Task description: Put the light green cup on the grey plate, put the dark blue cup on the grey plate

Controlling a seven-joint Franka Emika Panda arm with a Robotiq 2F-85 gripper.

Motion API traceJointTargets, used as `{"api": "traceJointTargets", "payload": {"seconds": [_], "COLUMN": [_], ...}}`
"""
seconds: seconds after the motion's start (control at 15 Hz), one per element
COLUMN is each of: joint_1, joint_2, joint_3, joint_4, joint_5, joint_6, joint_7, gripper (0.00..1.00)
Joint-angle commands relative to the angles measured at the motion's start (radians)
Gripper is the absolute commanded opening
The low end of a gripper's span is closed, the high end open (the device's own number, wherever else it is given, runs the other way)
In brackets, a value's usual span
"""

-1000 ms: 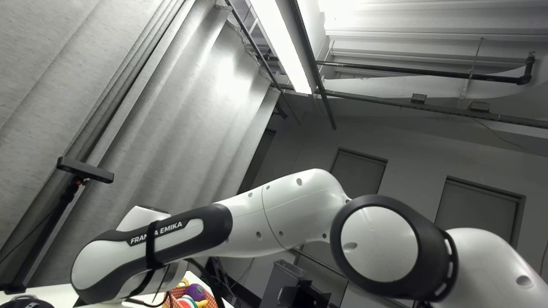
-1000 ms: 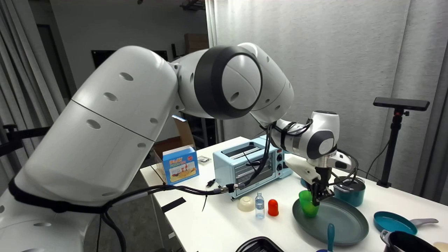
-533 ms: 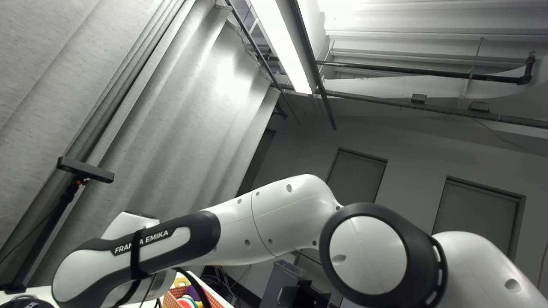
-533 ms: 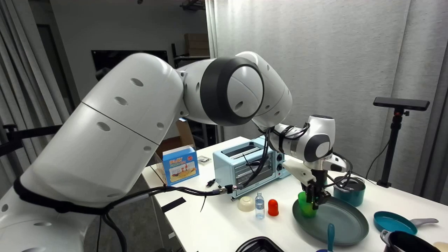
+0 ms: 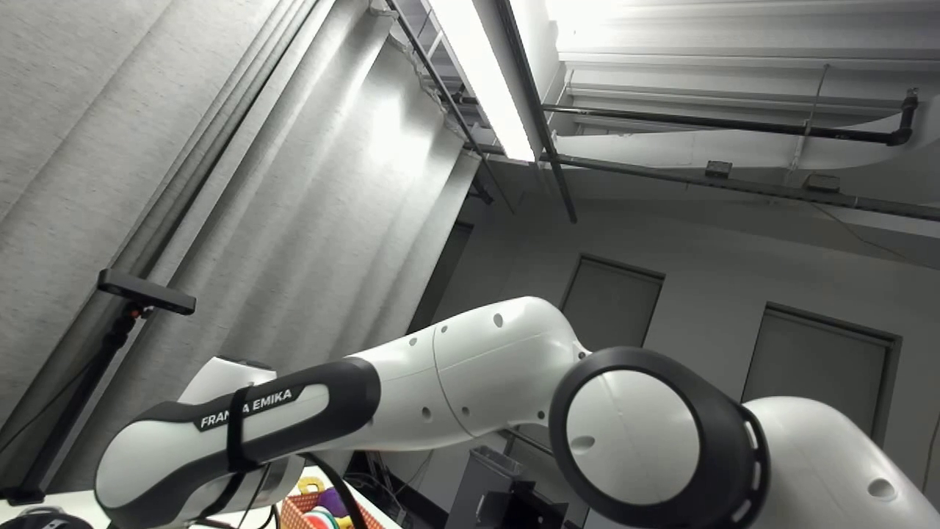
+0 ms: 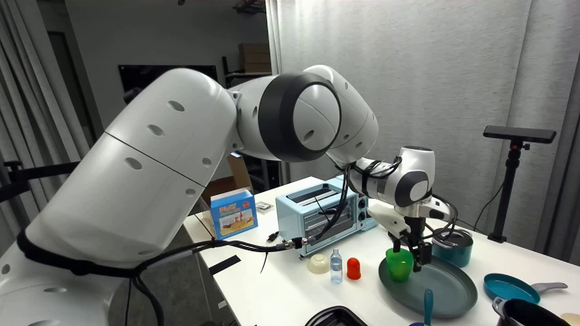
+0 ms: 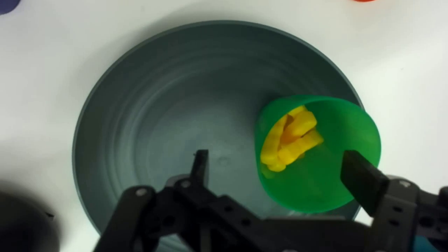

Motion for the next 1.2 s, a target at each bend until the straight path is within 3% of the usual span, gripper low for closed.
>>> {"api": "traceJointTargets", "payload": {"seconds": [0.0, 0.33, 1.13], "joint_1": [0.005, 0.015, 0.004], "joint_2": [-0.048, -0.126, -0.355], "joint_3": [-0.013, -0.014, -0.013], "joint_4": [-0.021, -0.086, -0.420], "joint_5": [0.000, -0.003, -0.024], "joint_6": [-0.014, -0.007, -0.001], "joint_7": [0.012, 0.024, -0.005], "gripper": [1.00, 1.00, 1.00]}}
